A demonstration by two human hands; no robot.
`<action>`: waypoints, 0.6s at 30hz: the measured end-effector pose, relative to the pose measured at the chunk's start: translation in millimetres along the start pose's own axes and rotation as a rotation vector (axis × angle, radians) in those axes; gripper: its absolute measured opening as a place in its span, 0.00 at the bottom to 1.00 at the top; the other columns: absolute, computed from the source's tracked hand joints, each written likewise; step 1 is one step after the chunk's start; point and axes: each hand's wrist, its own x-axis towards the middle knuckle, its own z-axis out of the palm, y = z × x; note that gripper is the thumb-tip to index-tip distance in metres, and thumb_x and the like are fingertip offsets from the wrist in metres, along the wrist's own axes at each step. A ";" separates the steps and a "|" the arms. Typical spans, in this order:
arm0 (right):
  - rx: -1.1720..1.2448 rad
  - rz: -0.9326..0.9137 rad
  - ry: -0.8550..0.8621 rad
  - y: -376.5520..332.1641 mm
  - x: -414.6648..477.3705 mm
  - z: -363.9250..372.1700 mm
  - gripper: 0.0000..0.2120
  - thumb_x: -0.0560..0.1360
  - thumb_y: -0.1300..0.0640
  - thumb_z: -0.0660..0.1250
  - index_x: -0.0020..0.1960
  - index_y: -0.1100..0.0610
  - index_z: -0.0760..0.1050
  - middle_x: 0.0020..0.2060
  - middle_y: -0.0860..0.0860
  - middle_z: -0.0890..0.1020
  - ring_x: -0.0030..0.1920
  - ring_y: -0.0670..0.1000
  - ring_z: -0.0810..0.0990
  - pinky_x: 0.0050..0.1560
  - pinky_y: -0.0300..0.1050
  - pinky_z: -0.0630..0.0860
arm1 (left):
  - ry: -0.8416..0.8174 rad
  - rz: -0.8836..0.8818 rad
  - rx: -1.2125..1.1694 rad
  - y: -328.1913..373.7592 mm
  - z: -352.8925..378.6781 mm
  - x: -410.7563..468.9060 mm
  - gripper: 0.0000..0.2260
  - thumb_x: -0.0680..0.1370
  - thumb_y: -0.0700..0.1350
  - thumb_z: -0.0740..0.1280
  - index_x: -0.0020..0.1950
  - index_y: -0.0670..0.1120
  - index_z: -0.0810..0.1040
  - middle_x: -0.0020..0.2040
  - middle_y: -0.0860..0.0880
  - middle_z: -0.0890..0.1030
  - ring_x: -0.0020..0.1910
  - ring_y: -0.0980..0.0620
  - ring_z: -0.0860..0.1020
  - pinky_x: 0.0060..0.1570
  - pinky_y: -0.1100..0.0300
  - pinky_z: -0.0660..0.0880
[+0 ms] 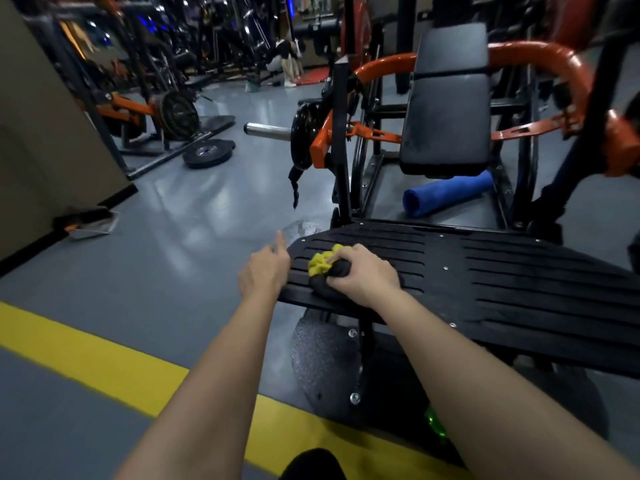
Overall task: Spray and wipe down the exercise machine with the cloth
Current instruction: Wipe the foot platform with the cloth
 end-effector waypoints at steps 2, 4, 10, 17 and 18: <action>-0.021 0.068 0.028 17.2 -20.2 -13.6 0.17 0.74 0.39 0.70 0.61 0.39 0.76 0.61 0.47 0.74 0.62 0.58 0.78 0.56 0.49 0.73 | 0.058 0.076 0.034 1.3 -3.4 -5.2 0.32 0.85 0.64 0.45 0.59 0.44 0.81 0.59 0.38 0.82 0.58 0.36 0.79 0.57 0.46 0.72; -0.047 0.141 0.046 41.7 -37.3 -31.1 0.16 0.74 0.38 0.70 0.60 0.39 0.77 0.60 0.47 0.74 0.62 0.59 0.77 0.56 0.50 0.73 | 0.058 0.181 0.138 10.5 -0.9 -15.1 0.29 0.85 0.61 0.47 0.58 0.43 0.80 0.57 0.39 0.82 0.57 0.37 0.79 0.59 0.45 0.72; -0.072 0.397 0.182 112.7 -87.2 -82.6 0.19 0.71 0.40 0.71 0.61 0.41 0.78 0.61 0.50 0.76 0.63 0.60 0.78 0.59 0.51 0.75 | -0.229 0.460 0.281 79.4 40.7 -71.8 0.25 0.83 0.62 0.56 0.70 0.46 0.74 0.68 0.45 0.77 0.67 0.41 0.75 0.65 0.44 0.71; -0.211 0.818 0.363 220.4 -149.1 -154.1 0.22 0.73 0.43 0.71 0.66 0.46 0.77 0.63 0.57 0.75 0.63 0.65 0.78 0.58 0.55 0.76 | -0.318 0.592 0.184 116.7 74.9 -128.0 0.25 0.82 0.65 0.55 0.69 0.51 0.78 0.64 0.47 0.81 0.65 0.44 0.77 0.74 0.42 0.63; -0.227 0.861 0.373 228.5 -149.8 -157.8 0.22 0.74 0.43 0.71 0.66 0.47 0.77 0.63 0.58 0.74 0.62 0.66 0.77 0.58 0.56 0.76 | -0.273 0.574 0.157 115.5 74.0 -129.3 0.23 0.83 0.64 0.56 0.65 0.51 0.80 0.60 0.47 0.83 0.61 0.43 0.78 0.70 0.43 0.68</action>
